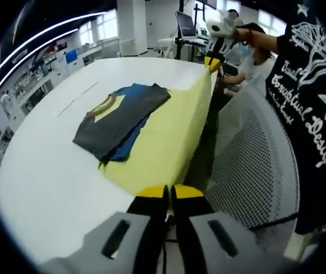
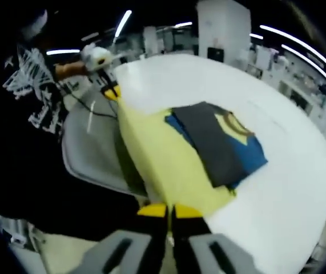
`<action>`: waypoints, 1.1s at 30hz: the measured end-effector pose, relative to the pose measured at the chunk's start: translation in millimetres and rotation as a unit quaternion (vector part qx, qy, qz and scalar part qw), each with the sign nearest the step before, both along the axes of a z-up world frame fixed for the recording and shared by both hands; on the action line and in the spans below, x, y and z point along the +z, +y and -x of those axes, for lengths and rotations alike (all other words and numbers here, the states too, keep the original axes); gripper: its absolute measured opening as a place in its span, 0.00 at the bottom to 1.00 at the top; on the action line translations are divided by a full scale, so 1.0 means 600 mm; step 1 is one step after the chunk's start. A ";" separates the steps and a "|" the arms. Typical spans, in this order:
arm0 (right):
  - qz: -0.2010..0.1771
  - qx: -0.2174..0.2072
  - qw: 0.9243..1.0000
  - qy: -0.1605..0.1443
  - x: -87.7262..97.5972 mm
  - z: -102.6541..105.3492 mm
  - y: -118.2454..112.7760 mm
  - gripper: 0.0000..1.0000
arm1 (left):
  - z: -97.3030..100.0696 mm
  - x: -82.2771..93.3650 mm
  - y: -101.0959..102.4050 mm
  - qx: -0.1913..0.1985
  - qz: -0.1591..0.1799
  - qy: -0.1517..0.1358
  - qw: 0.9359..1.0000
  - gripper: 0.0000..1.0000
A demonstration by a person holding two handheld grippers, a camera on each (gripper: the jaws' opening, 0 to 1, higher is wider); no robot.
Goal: Fold the garment on the visible template until the final outline fits inside the template.
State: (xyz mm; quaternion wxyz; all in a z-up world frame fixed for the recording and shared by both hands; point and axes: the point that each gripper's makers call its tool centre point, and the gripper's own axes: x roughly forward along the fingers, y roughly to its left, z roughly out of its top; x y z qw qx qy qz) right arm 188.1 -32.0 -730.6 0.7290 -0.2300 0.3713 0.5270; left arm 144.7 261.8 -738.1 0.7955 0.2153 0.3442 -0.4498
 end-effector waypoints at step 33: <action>0.007 -0.088 0.984 -0.152 0.072 -0.247 0.023 0.00 | -0.268 0.101 0.018 0.072 0.034 -0.121 0.989 0.00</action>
